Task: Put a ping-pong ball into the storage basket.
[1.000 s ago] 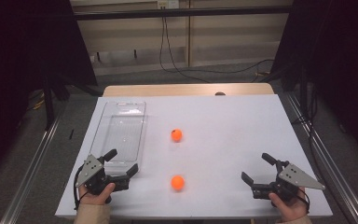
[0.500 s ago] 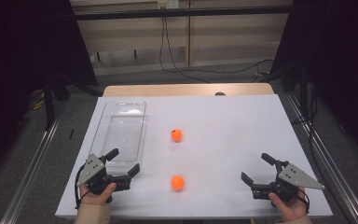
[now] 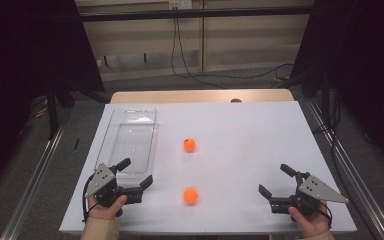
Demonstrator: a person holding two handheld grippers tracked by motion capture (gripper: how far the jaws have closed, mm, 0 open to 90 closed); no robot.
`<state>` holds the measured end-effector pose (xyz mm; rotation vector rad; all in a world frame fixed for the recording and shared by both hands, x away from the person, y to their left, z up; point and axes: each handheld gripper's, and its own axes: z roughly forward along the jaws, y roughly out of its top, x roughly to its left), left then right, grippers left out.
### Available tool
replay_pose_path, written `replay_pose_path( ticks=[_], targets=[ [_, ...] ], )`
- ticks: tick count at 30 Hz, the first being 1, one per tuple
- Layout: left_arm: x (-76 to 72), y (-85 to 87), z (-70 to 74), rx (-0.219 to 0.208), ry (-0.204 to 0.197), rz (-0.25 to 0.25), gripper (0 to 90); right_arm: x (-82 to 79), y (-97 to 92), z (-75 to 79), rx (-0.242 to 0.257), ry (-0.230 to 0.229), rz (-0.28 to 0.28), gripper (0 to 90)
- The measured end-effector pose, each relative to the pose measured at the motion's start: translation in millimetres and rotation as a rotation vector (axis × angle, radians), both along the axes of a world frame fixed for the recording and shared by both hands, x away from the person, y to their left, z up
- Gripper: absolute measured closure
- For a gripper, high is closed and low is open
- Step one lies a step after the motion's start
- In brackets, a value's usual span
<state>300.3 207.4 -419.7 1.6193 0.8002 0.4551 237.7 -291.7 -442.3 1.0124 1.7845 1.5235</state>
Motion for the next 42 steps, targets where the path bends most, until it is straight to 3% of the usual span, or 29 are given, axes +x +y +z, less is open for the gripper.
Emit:
replay_pose_path(
  ticks=[42],
  targets=[
    [1.9, -16.5, 4.2, -0.001, 0.023, -0.069, 2.1, 0.0, 1.3, 0.1, 0.005, -0.002, 0.01, 0.5]
  ],
)
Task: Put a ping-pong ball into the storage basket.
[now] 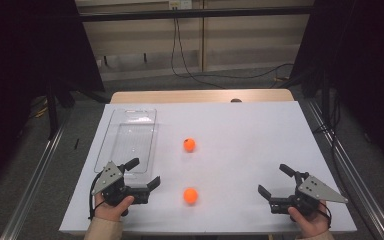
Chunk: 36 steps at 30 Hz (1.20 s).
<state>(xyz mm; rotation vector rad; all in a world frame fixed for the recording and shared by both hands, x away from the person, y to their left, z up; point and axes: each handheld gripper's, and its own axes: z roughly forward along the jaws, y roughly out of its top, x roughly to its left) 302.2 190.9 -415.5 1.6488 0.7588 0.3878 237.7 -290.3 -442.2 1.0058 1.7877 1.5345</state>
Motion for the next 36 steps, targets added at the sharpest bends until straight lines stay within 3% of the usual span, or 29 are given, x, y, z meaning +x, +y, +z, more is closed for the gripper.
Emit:
replay_pose_path(
  ticks=[36],
  targets=[
    [2.9, -18.0, -0.3, 0.043, 0.002, -0.066, 2.1, 0.6, 1.5, -1.1, -0.001, 0.006, 0.016, 0.5]
  ],
)
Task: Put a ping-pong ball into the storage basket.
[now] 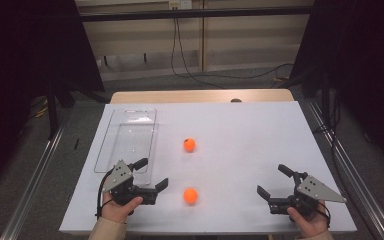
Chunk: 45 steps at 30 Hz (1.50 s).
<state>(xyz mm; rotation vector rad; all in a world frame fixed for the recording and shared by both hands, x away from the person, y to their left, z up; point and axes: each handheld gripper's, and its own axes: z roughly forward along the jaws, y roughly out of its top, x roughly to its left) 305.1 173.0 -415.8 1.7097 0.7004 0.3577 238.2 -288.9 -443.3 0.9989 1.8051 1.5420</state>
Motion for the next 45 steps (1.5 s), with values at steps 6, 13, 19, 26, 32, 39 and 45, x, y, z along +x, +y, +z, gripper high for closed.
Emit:
replay_pose_path(
  ticks=[6, 13, 19, 26, 32, 39, 45],
  targets=[
    [0.2, -3.0, -0.7, 0.003, 0.003, -0.012, 2.1, 0.0, -0.2, 0.1, 0.002, 0.001, 0.0, 0.5],
    [0.6, -6.7, -1.3, 0.002, 0.01, -0.029, 2.1, -0.5, -0.2, 0.8, 0.006, -0.006, -0.004, 0.6],
    [0.7, -7.4, -0.9, 0.014, 0.008, -0.04, 2.1, -0.2, -0.1, 0.3, -0.001, -0.003, 0.003, 0.6],
    [0.4, -11.9, -1.4, 0.022, 0.013, -0.059, 2.1, -0.1, -0.3, 0.2, -0.001, -0.002, 0.003, 0.5],
    [-0.3, -15.4, -0.8, 0.011, 0.02, -0.073, 2.0, -0.2, 0.2, 0.1, 0.001, -0.001, 0.003, 0.6],
    [-0.5, -20.2, -2.0, 0.029, 0.027, -0.091, 2.0, -0.1, -0.2, 0.2, 0.001, -0.005, 0.004, 0.6],
    [-0.5, -23.8, -2.4, 0.038, 0.038, -0.1, 2.0, -0.2, 0.0, 0.3, 0.002, -0.006, 0.002, 0.6]
  ],
)
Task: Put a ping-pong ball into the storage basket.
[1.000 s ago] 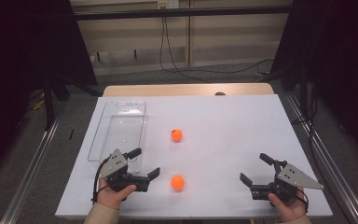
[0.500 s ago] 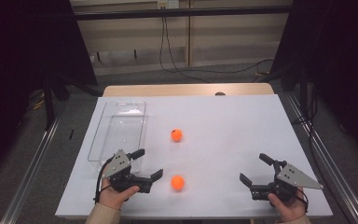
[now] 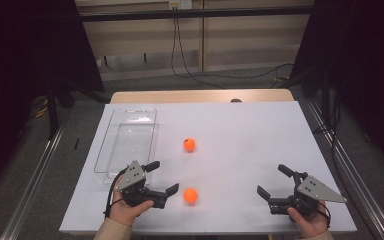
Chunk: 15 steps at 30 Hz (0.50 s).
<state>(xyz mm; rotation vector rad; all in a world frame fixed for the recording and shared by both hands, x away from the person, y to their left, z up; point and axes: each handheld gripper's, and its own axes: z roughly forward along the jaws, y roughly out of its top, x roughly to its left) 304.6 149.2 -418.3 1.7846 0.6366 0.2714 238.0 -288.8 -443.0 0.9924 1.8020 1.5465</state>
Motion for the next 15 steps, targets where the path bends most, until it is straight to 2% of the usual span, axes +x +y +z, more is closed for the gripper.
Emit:
replay_pose_path(
  ticks=[15],
  targets=[
    [-1.0, -7.8, -0.7, 0.017, 0.02, -0.03, 2.0, 0.0, 0.1, 0.0, 0.0, -0.001, 0.001, 0.6]
  ],
)
